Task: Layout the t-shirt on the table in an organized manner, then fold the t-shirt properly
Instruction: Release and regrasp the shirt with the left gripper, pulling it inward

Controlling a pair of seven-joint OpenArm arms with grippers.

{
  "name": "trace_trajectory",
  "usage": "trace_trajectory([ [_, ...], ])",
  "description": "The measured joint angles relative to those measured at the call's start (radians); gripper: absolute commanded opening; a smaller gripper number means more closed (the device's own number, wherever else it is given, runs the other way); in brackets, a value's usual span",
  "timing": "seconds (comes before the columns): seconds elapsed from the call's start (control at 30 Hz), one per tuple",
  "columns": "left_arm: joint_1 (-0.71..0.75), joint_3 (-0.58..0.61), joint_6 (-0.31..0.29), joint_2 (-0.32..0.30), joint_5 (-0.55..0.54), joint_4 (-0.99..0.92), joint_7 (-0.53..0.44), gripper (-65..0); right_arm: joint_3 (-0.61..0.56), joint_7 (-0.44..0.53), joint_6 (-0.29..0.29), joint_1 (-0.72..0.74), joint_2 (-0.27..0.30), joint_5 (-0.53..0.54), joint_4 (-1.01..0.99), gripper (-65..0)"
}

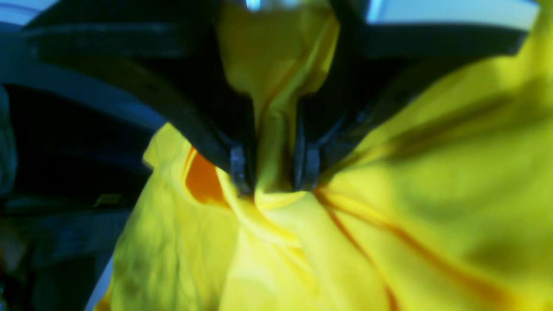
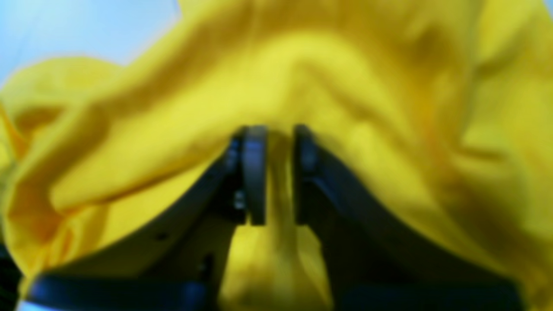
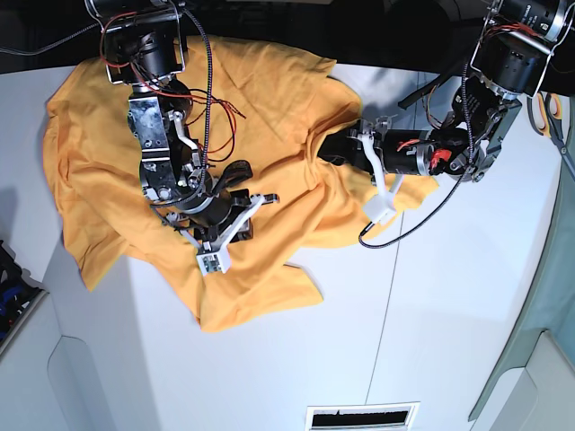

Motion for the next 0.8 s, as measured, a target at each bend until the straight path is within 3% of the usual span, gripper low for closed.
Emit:
trace_trajectory([
  [0.1,-0.015,-0.039,0.0,0.001,0.004,0.066,0.025,-46.5,0.0,0.031,0.061,-0.012,0.0,0.0,-0.038,-65.0],
  [0.33,-0.04,-0.148,0.0,-0.001,0.016,0.196,-0.008,-46.5,0.0,0.077,0.08,-0.111,0.014,0.023,0.011,-65.0],
  [0.5,-0.072,-0.16,0.0,0.003,0.225,0.194,-0.196,-46.5,0.0,0.071,0.126,-0.214,0.026,0.02,0.118,-65.0],
  [0.63,-0.095,-0.159,0.082,0.058,0.361,0.121,-0.256,-46.4,0.0,0.053,0.134,-0.255,0.026,0.025,0.164,-65.0],
  [0.8,-0.183,-0.16,0.096,0.136,0.411,-0.058,-0.282,-33.1,0.0,0.04,0.15,-0.258,0.026,0.026,0.164,-65.0],
])
